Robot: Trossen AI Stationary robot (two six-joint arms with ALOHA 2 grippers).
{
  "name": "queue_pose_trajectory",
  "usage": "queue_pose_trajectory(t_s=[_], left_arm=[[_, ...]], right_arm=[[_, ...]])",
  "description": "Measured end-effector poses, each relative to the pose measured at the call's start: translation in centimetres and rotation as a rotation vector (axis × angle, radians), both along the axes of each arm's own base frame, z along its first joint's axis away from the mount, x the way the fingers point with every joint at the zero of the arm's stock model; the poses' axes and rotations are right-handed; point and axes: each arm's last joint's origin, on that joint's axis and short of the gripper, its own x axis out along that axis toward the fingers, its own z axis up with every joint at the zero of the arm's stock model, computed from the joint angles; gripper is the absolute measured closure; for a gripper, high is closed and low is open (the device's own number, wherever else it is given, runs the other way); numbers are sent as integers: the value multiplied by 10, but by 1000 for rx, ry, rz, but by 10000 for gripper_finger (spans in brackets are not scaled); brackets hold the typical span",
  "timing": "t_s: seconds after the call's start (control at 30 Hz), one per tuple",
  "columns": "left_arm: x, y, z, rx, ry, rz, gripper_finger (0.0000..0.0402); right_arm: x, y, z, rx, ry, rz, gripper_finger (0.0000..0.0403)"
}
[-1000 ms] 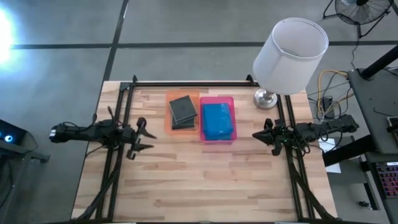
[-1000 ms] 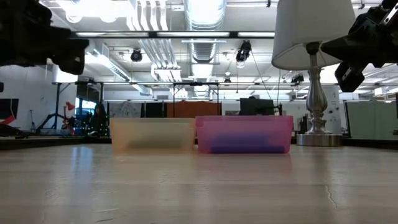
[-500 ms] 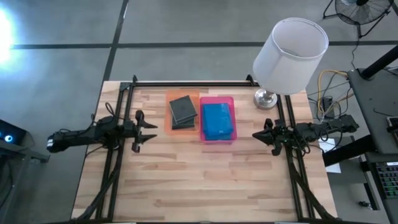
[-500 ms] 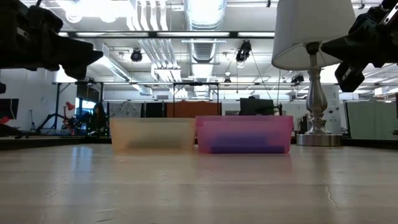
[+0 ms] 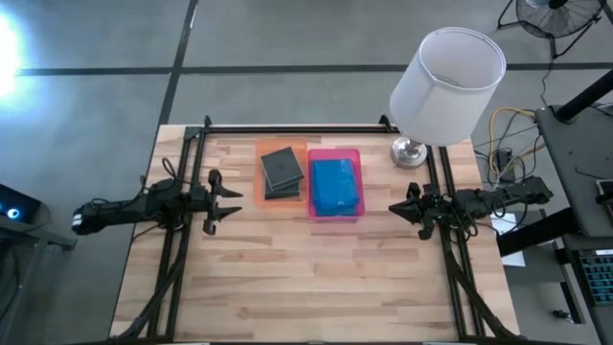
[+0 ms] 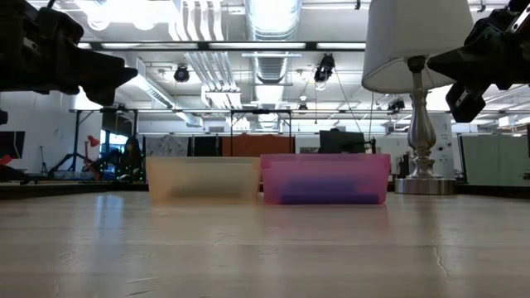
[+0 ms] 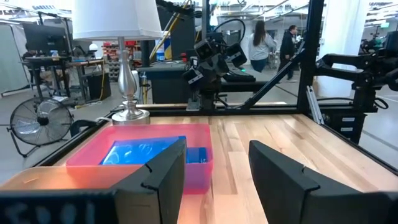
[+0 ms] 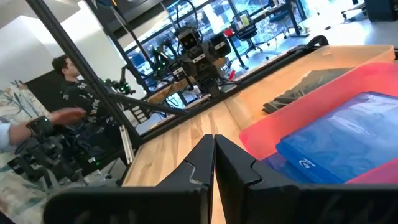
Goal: Pick & place jewel cases by type
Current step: Return to Home Position
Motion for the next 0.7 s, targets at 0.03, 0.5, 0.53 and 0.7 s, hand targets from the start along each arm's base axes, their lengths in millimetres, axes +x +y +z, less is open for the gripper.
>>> queue_pose_trajectory(t_s=[0.03,0.5,0.53,0.7], left_arm=[[0,0,0,0,0,0,243],[2,0,-2,-2,25,-1,243],[2,0,-2,-2,25,-1,243],[2,0,-2,-2,25,-1,243]], right_arm=[[0,0,0,0,0,0,394],[0,0,0,0,1,1,394],[0,0,0,0,1,1,394],[0,0,0,-24,-1,3,394]])
